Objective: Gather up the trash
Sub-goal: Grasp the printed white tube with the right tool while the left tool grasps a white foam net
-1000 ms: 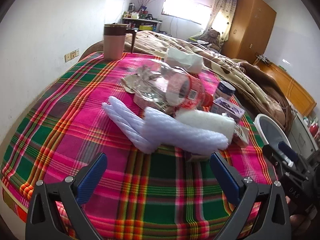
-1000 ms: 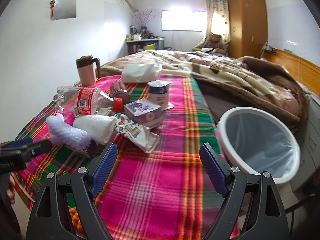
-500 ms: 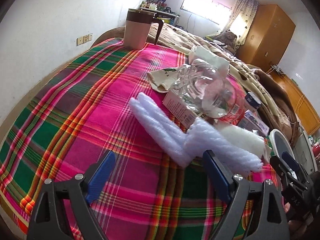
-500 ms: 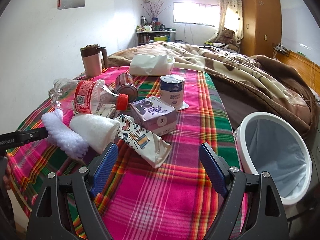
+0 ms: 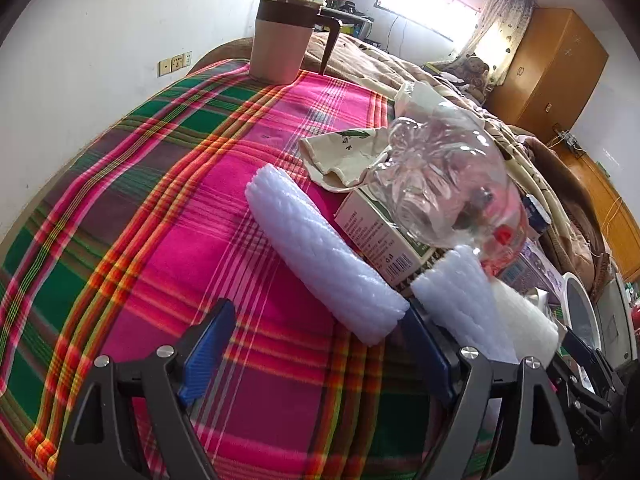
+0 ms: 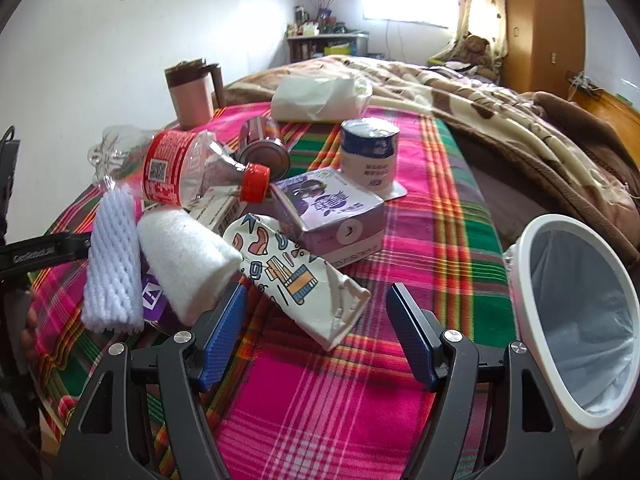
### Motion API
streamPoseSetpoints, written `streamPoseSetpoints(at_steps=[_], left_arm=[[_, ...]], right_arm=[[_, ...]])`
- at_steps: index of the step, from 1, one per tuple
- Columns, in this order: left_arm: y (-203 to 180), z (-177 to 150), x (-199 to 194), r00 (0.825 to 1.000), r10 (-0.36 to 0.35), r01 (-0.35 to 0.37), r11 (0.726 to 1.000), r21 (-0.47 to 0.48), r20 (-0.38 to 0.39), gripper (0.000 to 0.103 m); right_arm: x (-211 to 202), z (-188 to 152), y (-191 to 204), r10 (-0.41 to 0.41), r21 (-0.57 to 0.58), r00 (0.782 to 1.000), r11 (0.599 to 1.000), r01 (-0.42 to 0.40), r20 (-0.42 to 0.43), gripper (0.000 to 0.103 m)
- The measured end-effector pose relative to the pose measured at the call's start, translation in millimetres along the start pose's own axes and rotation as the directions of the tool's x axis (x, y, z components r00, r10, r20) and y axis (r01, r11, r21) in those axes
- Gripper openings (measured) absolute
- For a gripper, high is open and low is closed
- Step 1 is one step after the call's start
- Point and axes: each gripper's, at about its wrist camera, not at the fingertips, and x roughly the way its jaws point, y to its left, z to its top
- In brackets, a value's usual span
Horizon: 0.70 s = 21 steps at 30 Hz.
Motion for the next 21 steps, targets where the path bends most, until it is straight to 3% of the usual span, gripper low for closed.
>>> streamPoseSetpoints(at_steps=[6,8,13,21], left_arm=[[5,10,6,0.999,-0.039,0.039,0.997,-0.065,0.002,0.081],[8,12,3,0.996,-0.088,0.088,0.990,-0.108,0.005,0.079],[7,15,9,0.996,-0.091,0.090,0.989,-0.116,-0.003,0.067],[12,13,8,0.998,-0.056,0.057,0.992,-0.112,0.008,0.041]], right_arm=[[5,0,1,0.001,-0.010,1.000,1.000,-0.001,-0.031,0.053],[2,-1,1,0.002,-0.004,1.000,1.000,-0.002,-0.024,0.046],[0,-1,0,0.009,0.003,1.000,1.000,-0.009,-0.011,0.029],[-2,-3,-2,0.031,0.023,1.000,0.999,-0.031,0.005,0.024]])
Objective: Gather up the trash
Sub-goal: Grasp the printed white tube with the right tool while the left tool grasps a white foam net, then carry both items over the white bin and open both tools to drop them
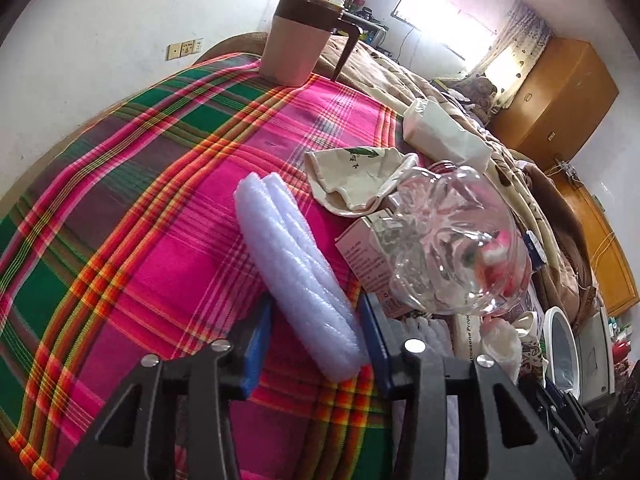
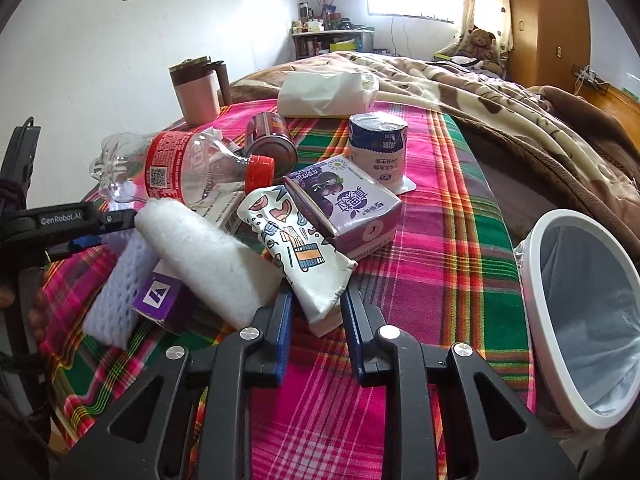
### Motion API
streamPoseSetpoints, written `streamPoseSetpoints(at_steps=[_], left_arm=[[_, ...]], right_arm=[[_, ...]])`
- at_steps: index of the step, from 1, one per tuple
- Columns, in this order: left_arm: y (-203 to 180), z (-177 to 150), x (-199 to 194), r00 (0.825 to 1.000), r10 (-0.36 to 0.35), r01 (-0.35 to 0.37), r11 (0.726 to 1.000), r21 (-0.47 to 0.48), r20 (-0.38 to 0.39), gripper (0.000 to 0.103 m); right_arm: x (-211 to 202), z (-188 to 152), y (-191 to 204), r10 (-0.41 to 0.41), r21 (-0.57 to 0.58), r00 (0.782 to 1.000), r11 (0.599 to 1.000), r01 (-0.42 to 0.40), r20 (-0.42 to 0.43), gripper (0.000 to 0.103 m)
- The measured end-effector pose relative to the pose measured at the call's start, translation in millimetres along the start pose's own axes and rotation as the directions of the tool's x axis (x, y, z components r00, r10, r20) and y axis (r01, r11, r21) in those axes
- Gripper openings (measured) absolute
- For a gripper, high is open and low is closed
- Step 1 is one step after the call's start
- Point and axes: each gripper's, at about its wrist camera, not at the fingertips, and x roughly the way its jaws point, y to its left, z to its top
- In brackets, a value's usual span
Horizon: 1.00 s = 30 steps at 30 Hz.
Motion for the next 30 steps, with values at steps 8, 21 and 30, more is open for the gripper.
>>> streamPoseSetpoints(at_steps=[8,21,30], left_arm=[[5,-7,-14,0.999,0.035,-0.037,0.998,0.048,0.040,0.034],[-9,-26,-55,0.994,-0.028,0.015,0.992,0.122,0.105,0.033],[-46,-32,-91,0.979,-0.096,0.057,0.975,0.217,0.177,0.033]], right_arm=[[-11,-4,-4,0.024,0.039,0.999,0.999,-0.026,0.037,0.023],[-40,-8,-11,0.034,0.088,0.993,0.995,-0.044,0.113,0.023],[-63,-7,-25,-0.019,0.133,0.985,0.991,-0.004,0.174,0.023]])
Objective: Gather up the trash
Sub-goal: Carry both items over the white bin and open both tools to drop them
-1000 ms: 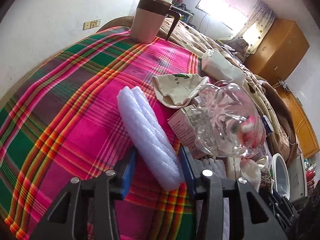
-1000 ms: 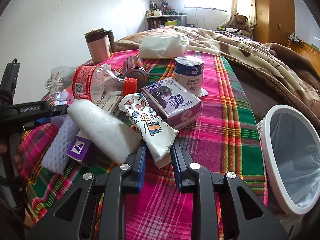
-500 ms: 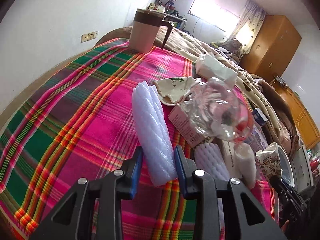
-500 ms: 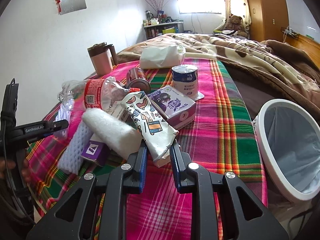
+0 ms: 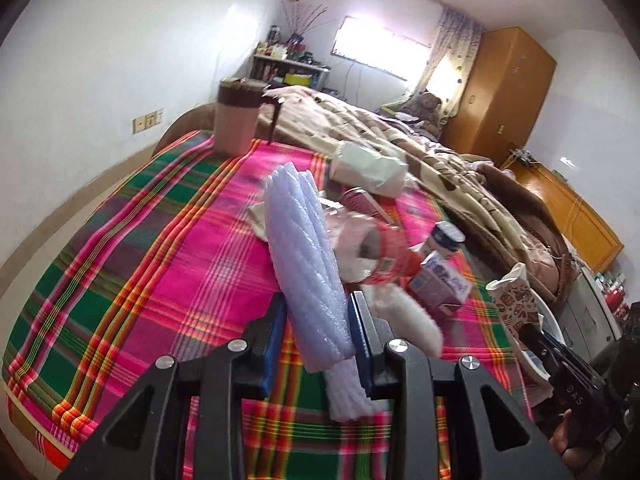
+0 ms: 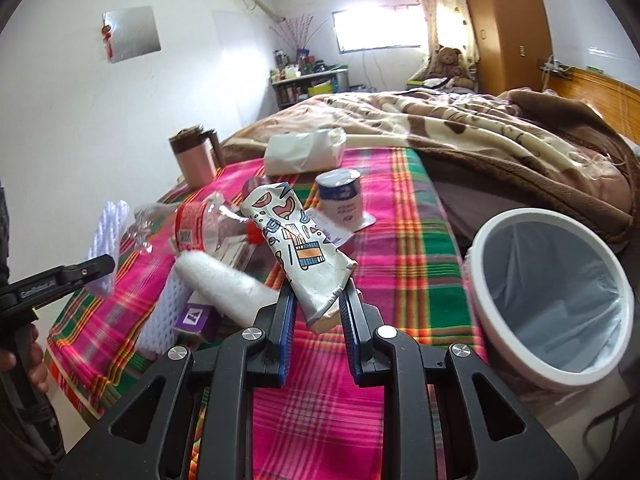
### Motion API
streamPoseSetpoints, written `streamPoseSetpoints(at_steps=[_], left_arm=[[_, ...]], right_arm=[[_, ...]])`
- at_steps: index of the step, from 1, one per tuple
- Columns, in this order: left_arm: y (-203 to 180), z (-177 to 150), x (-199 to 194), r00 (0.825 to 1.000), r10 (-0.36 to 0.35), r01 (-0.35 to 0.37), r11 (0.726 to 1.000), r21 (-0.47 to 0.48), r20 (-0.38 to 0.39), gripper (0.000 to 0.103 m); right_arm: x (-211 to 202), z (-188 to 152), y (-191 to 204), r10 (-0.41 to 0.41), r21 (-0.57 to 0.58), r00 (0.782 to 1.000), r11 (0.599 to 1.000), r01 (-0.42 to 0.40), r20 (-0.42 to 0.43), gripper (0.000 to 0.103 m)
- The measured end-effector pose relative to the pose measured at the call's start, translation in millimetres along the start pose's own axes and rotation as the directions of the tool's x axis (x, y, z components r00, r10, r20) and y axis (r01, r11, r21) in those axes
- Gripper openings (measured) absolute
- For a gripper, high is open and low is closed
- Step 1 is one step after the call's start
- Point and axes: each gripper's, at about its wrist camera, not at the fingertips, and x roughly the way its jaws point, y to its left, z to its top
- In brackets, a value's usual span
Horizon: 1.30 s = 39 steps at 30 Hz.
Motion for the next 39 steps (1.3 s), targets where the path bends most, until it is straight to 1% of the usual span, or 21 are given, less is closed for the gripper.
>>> streamPoseSetpoints(at_steps=[5,10,14,17,19,21,24,28,30,32,35,37,39], left_arm=[[-33,5,-2,0.997,-0.072,0.071,0.996,0.058,0.008,0.033],[-78,8,10,0.989,-0.150,0.150,0.979,0.135,-0.010,0.033],[-115,7,24,0.977,-0.212,0.215,0.957,0.196,-0.037,0.033],[-142,4,36,0.962,-0.264,0.274,0.934,0.230,-0.075,0.033],[-161,1,43,0.956,-0.277,0.293,0.921,0.256,-0.096,0.033],[-175,-2,47,0.947,-0.302,0.322,0.905,0.277,-0.114,0.033],[-200,-6,55,0.936,-0.321,0.350,0.885,0.306,-0.141,0.033],[-230,-14,69,0.918,-0.347,0.394,0.857,0.332,-0.193,0.033],[-246,-19,77,0.906,-0.361,0.419,0.840,0.345,-0.222,0.033],[-260,-23,83,0.903,-0.357,0.424,0.833,0.357,-0.239,0.033],[-275,-30,91,0.894,-0.357,0.438,0.820,0.367,-0.270,0.033],[-286,-34,96,0.887,-0.359,0.451,0.806,0.382,-0.291,0.033],[-297,-39,100,0.884,-0.353,0.456,0.798,0.394,-0.308,0.033]], right_arm=[[-13,5,-18,-0.061,0.033,0.997,0.998,0.060,0.036,0.023],[-22,9,-40,-0.134,0.067,0.989,0.989,0.131,0.054,0.023],[-25,9,-61,-0.193,0.100,0.980,0.977,0.188,0.051,0.023],[-26,7,-75,-0.229,0.125,0.972,0.967,0.222,0.045,0.023],[-26,6,-82,-0.249,0.139,0.968,0.960,0.242,0.037,0.023],[-26,5,-92,-0.271,0.156,0.962,0.952,0.263,0.032,0.023],[-29,5,-106,-0.299,0.180,0.954,0.940,0.290,0.023,0.023],[-30,2,-121,-0.330,0.198,0.944,0.926,0.323,0.005,0.023],[-31,1,-131,-0.347,0.205,0.938,0.918,0.340,-0.006,0.023],[-30,-1,-138,-0.363,0.215,0.932,0.909,0.358,-0.017,0.023],[-31,-3,-148,-0.370,0.228,0.928,0.902,0.368,-0.032,0.023],[-30,-4,-153,-0.377,0.227,0.925,0.898,0.377,-0.044,0.023],[-28,-5,-157,-0.385,0.224,0.921,0.894,0.387,-0.056,0.023]])
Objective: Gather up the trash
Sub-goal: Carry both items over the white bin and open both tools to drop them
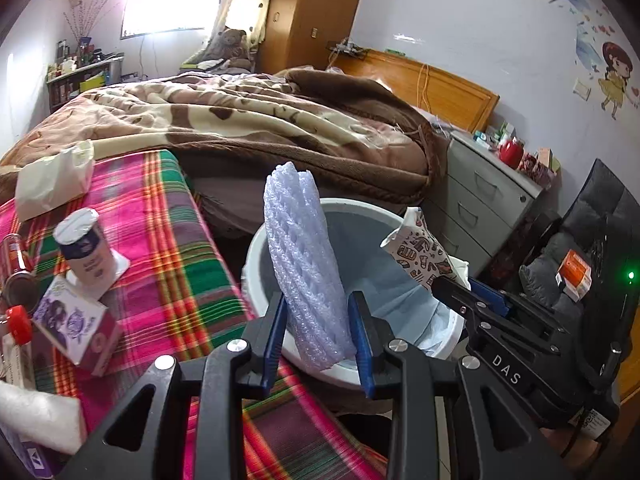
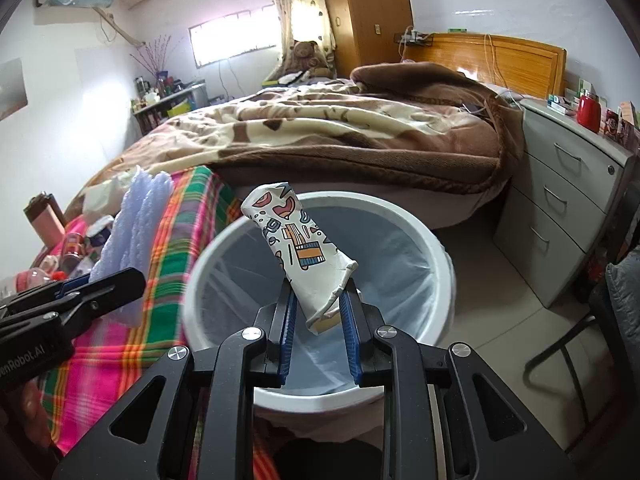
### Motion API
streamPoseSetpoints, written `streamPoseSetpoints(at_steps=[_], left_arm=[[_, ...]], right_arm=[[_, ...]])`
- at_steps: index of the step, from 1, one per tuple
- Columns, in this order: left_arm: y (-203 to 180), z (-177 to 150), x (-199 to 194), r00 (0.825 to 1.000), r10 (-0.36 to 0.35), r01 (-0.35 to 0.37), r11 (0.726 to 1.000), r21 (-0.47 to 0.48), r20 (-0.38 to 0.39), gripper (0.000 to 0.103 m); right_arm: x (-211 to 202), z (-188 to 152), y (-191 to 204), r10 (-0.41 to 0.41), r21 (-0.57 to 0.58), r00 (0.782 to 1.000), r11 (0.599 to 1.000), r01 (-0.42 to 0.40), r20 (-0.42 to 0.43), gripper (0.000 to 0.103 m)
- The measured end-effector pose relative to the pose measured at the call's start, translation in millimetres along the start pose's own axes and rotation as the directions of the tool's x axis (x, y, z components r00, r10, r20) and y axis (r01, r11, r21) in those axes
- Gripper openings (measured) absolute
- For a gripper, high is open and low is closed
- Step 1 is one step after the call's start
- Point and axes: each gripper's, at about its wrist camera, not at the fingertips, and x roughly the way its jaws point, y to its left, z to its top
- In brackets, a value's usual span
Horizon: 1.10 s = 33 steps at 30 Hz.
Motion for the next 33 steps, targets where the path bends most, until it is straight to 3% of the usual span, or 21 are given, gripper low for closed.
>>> streamPoseSetpoints(at_steps=[11,15,17,19,20,27,33], left_arm=[[-23,1,38,0.996,-0.011,0.014,0.999,0.033,-0.089,0.033],[-22,1,39,0.996,-0.013,0.015,1.000,0.022,-0.091,0.050],[-18,0,38,0.996,-0.014,0.015,1.000,0.015,-0.087,0.056],[-15,-1,36,0.996,-0.012,0.013,1.000,0.004,-0.088,0.057],[-14,-1,36,0.996,-0.010,0.010,1.000,0.001,-0.089,0.057],[-5,-4,18,0.998,0.004,-0.004,1.000,-0.004,-0.065,0.061],[9,-8,-7,0.998,0.057,-0.057,0.998,-0.016,-0.026,0.064]], right_arm=[[13,-3,-17,-0.022,0.005,0.998,1.000,0.023,-0.062,0.023],[18,-4,-21,-0.037,0.002,0.996,0.999,0.037,-0.087,0.024],[17,-5,-22,-0.033,0.008,0.995,0.999,0.034,-0.092,0.030],[16,-5,-22,-0.035,0.012,0.995,0.999,0.037,-0.091,0.048],[14,-6,-21,-0.030,0.015,0.996,0.999,0.031,-0.089,0.050],[7,-3,-18,-0.022,0.020,0.997,1.000,0.023,-0.070,0.051],[-5,-2,-4,0.008,0.002,1.000,1.000,-0.008,-0.025,0.051]])
